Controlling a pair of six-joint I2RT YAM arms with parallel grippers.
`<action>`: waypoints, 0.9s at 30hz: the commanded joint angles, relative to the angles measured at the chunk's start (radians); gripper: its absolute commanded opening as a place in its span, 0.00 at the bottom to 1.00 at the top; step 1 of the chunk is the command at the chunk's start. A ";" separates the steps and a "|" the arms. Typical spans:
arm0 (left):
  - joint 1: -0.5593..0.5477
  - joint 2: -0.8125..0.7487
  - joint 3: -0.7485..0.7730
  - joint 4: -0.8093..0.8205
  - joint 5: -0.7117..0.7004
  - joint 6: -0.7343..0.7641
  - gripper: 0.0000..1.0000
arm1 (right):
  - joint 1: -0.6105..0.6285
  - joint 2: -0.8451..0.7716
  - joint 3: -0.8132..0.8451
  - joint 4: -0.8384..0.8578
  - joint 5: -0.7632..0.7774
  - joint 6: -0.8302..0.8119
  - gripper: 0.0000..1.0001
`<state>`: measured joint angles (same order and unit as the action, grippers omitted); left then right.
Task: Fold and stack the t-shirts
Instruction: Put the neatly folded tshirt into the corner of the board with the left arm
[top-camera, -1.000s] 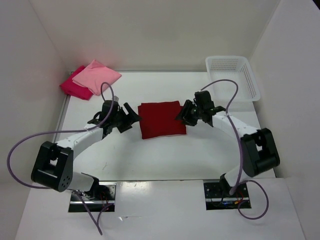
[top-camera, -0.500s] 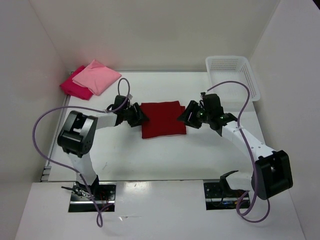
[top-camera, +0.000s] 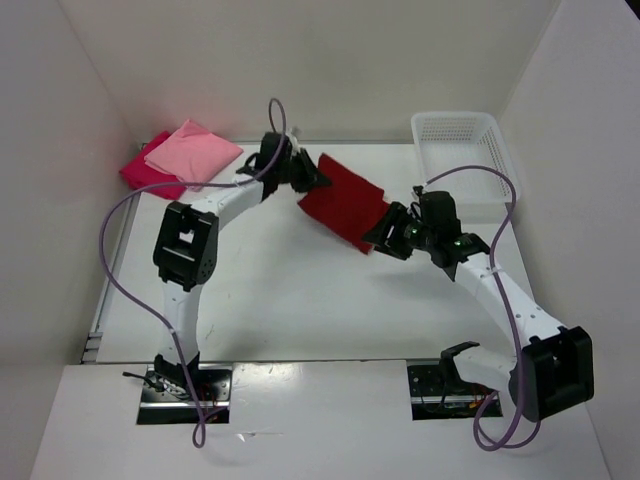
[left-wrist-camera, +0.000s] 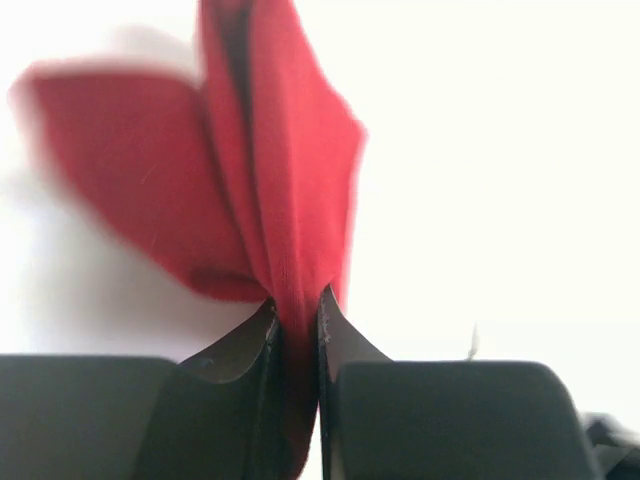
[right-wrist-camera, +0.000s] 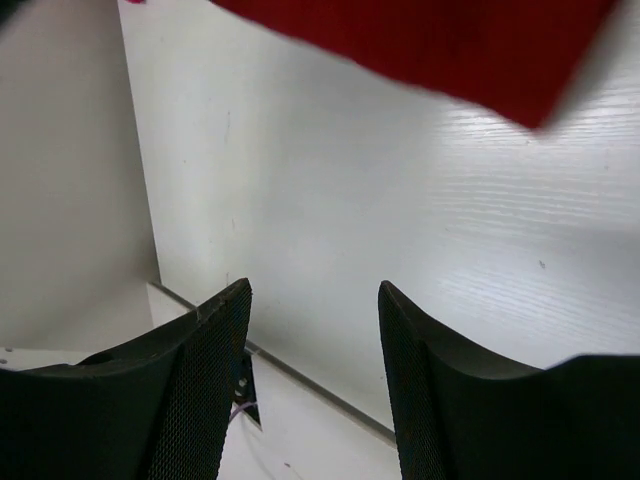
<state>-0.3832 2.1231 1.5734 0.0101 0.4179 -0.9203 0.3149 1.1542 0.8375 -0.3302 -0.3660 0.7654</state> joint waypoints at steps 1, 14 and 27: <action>0.088 0.018 0.271 -0.039 0.002 0.026 0.04 | -0.040 -0.040 -0.020 -0.038 -0.031 -0.023 0.60; 0.713 -0.107 0.141 0.049 0.021 -0.026 0.63 | -0.050 0.062 0.023 -0.050 -0.073 -0.095 0.60; 0.813 -0.695 -0.674 0.096 -0.188 -0.163 0.99 | -0.050 0.073 -0.063 -0.023 -0.145 -0.133 0.67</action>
<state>0.4511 1.4944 0.9035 0.0654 0.2623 -1.1057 0.2703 1.2507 0.7933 -0.3725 -0.4850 0.6586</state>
